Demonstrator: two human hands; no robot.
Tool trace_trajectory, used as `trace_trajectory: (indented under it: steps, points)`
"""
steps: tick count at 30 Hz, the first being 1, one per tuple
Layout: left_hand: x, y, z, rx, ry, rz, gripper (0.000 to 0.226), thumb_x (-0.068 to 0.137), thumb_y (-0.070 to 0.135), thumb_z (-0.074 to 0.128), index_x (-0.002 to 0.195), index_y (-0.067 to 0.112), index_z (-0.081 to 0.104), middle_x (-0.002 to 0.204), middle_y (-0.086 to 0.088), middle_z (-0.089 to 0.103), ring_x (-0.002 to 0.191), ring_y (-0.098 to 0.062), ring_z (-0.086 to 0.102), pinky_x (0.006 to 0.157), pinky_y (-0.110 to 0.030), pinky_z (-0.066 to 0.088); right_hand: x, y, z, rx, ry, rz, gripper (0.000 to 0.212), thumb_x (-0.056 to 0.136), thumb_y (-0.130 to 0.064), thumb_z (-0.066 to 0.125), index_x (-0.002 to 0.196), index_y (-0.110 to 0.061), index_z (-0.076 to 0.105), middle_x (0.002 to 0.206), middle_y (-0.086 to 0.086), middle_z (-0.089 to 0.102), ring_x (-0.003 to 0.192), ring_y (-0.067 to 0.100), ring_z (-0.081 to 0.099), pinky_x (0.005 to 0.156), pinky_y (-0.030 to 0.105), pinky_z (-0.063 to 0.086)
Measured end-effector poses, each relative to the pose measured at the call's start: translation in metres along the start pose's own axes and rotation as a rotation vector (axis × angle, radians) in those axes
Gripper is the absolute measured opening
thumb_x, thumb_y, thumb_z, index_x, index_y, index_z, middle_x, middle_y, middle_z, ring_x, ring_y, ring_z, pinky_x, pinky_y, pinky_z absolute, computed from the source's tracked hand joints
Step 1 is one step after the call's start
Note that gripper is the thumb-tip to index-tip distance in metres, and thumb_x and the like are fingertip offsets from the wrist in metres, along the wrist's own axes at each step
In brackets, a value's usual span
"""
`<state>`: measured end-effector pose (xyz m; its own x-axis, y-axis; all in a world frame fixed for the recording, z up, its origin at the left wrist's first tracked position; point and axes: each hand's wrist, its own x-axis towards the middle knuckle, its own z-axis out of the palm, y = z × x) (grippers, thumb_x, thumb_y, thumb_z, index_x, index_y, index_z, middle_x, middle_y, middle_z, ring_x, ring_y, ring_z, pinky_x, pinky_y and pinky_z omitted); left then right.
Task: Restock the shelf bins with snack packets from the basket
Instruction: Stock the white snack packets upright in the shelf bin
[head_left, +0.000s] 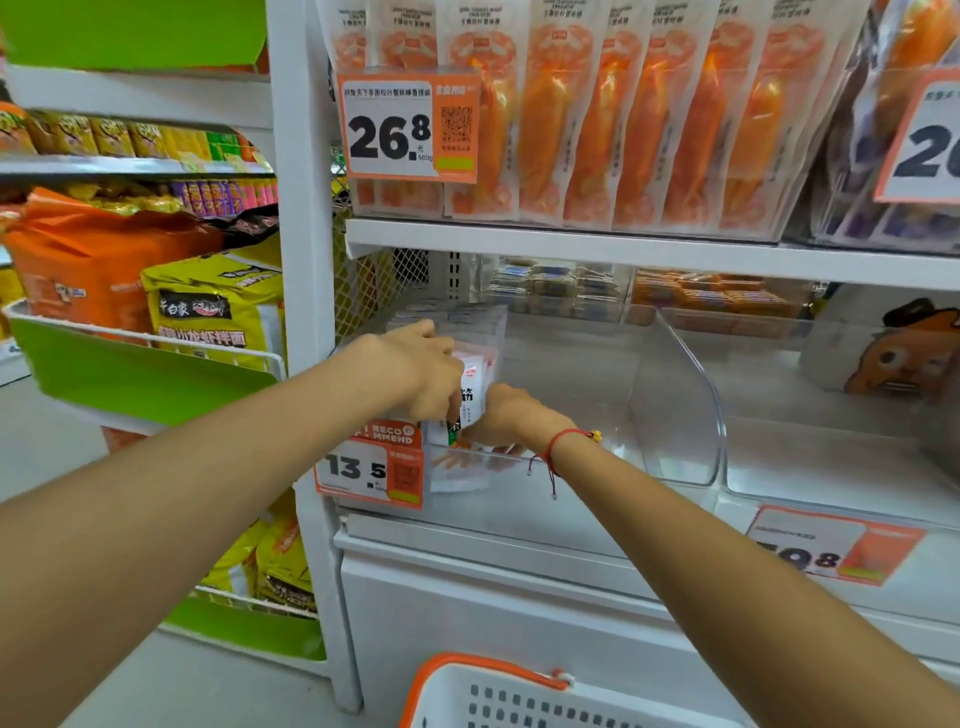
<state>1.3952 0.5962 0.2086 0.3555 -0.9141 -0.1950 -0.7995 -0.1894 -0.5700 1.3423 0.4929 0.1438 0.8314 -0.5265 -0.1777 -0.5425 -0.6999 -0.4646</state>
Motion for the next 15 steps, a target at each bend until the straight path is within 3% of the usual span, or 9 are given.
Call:
trace_trajectory:
  steps: [4,7,10,15]
  points:
    - [0.009,0.002,0.002,0.031,-0.166,-0.019,0.043,0.097,0.037,0.034,0.137,0.023,0.042,0.138,0.002,0.037,0.123,-0.02,0.032,0.107,-0.037,0.026,0.021,0.0,0.015,-0.011,-0.012,-0.072,0.075,0.06,-0.047,0.081,0.122,-0.017,0.049,0.109,0.002,0.06,0.097,0.022,0.059,0.089,0.036,0.053]
    - [0.011,0.002,0.003,0.041,-0.202,-0.016,0.047,0.098,0.041,0.035,0.139,0.02,0.039,0.141,0.002,0.033,0.128,-0.019,0.028,0.108,-0.035,0.024,0.011,-0.003,0.01,0.015,-0.06,-0.035,0.069,0.082,-0.035,0.071,0.135,-0.01,0.037,0.115,0.001,0.052,0.109,0.021,0.052,0.102,0.032,0.04]
    - [0.012,-0.003,0.001,0.032,-0.185,-0.01,0.047,0.096,0.048,0.037,0.135,0.023,0.041,0.139,0.003,0.032,0.128,-0.019,0.029,0.109,-0.038,0.026,0.017,0.001,0.008,0.07,0.069,0.068,0.085,0.078,-0.02,0.076,0.139,0.0,0.02,0.13,0.012,0.047,0.121,0.03,0.049,0.09,0.031,0.043]
    - [0.006,-0.005,0.006,0.11,-0.158,0.011,0.042,0.098,0.042,0.031,0.136,0.028,0.042,0.138,0.006,0.032,0.124,-0.015,0.029,0.104,-0.032,0.026,0.011,-0.003,0.004,0.089,0.064,0.041,0.084,0.074,-0.017,0.079,0.135,-0.002,0.023,0.119,0.009,0.051,0.109,0.025,0.054,0.079,0.028,0.043]
